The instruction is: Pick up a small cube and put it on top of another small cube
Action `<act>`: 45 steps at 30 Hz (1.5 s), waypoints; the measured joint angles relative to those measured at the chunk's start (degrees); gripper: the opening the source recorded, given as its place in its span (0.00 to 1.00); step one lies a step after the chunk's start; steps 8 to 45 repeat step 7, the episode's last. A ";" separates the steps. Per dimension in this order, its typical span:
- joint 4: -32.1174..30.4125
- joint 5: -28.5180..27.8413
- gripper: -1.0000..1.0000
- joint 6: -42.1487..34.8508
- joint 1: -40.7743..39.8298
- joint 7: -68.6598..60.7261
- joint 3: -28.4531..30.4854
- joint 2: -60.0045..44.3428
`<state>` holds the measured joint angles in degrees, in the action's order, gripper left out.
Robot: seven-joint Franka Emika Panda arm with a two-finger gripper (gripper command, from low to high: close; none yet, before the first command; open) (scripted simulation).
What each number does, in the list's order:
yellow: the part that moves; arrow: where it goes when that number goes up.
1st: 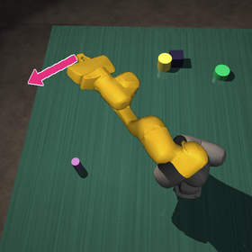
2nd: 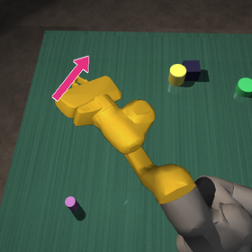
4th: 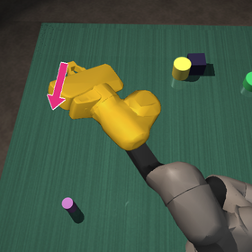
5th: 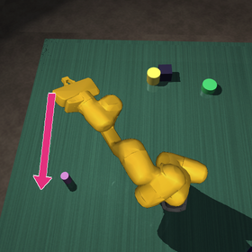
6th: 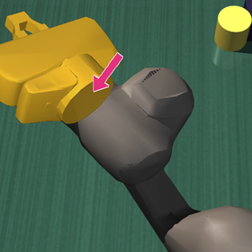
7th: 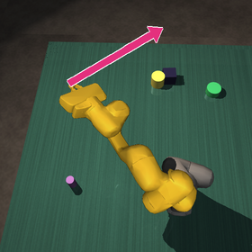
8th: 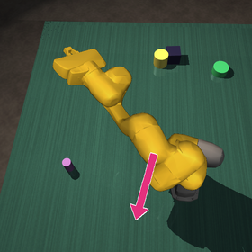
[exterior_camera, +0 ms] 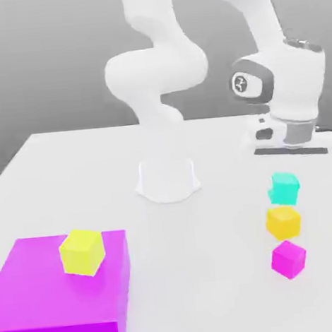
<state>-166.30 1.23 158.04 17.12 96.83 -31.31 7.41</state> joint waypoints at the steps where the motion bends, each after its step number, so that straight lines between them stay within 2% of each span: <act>1: 0.04 -1.92 0.00 1.07 -0.46 1.34 0.04 -1.27; 6: 0.03 -7.75 0.00 6.85 -2.04 5.41 -0.01 -7.00; 45: -0.04 -7.56 0.00 8.12 -2.34 5.27 -0.11 -7.97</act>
